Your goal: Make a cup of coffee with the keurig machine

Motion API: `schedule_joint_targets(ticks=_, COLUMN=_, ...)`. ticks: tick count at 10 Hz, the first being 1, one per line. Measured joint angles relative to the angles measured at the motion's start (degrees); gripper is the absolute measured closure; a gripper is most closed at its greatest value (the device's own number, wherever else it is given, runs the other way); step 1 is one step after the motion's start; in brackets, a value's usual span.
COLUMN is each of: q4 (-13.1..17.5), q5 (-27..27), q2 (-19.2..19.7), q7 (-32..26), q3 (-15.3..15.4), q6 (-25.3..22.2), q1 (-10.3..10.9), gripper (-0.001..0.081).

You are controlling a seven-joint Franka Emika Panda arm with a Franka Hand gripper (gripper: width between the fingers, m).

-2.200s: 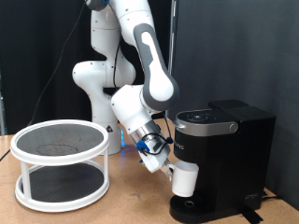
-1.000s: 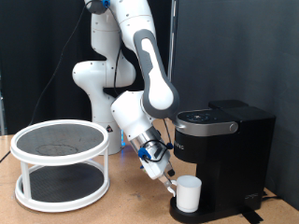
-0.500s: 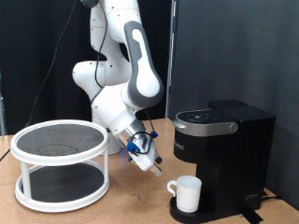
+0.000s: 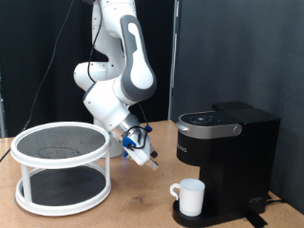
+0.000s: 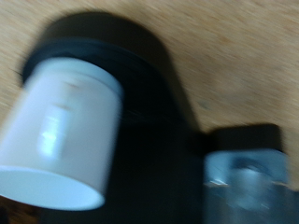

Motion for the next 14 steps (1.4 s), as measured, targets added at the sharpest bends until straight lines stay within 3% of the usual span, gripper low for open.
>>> schedule_joint_targets(ticks=3, q4=-3.08, q5=-3.6, q2=-6.28, q7=0.54, q3=-1.87, q6=-10.28, q1=-0.53, gripper=0.0072)
schedule_joint_targets(ticks=4, q4=-3.8, q5=-3.47, q2=-8.71, q7=0.93, q3=-1.98, q6=-10.98, q1=-0.53, gripper=0.0072)
schedule_joint_targets(ticks=9, q4=-4.51, q5=-6.62, q2=-19.5, q7=13.41, q3=-4.38, q6=-21.61, q1=-0.87, gripper=0.0072)
schedule_joint_targets(ticks=11, q4=-4.29, q5=-6.03, q2=-19.38, q7=11.99, q3=-4.33, q6=-21.96, q1=-0.76, gripper=0.0072)
schedule_joint_targets(ticks=14, q4=-3.25, q5=-2.88, q2=-23.86, q7=11.45, q3=-4.59, q6=-27.84, q1=-0.47, gripper=0.0072)
